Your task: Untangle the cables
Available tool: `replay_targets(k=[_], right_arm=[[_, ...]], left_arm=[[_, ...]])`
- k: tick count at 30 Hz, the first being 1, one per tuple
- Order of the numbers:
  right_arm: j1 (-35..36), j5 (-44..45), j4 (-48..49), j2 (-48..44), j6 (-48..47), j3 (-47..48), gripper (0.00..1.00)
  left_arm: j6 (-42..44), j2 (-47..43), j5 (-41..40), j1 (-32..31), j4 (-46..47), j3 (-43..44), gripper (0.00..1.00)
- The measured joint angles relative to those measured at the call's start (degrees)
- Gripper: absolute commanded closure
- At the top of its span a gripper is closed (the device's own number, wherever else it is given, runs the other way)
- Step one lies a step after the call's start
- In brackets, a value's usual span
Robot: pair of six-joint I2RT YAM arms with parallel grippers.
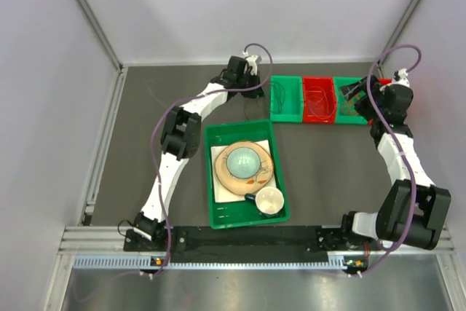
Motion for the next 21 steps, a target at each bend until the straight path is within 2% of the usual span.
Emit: replay_targets(k=[5, 14, 21], right_arm=[[0.0, -0.02, 0.17, 0.09, 0.09, 0.0, 0.11], [0.07, -0.13, 0.24, 0.09, 0.11, -0.31, 0.11], [0.09, -0.46, 0.22, 0.09, 0.13, -0.63, 0.11]], left_arm=[[0.61, -1.51, -1.79, -0.52, -0.33, -0.04, 1.0], [1.31, -11.85, -5.33, -4.17, 0.74, 1.2, 1.0], [1.27, -11.1, -7.76, -8.52, 3.13, 7.45, 1.0]])
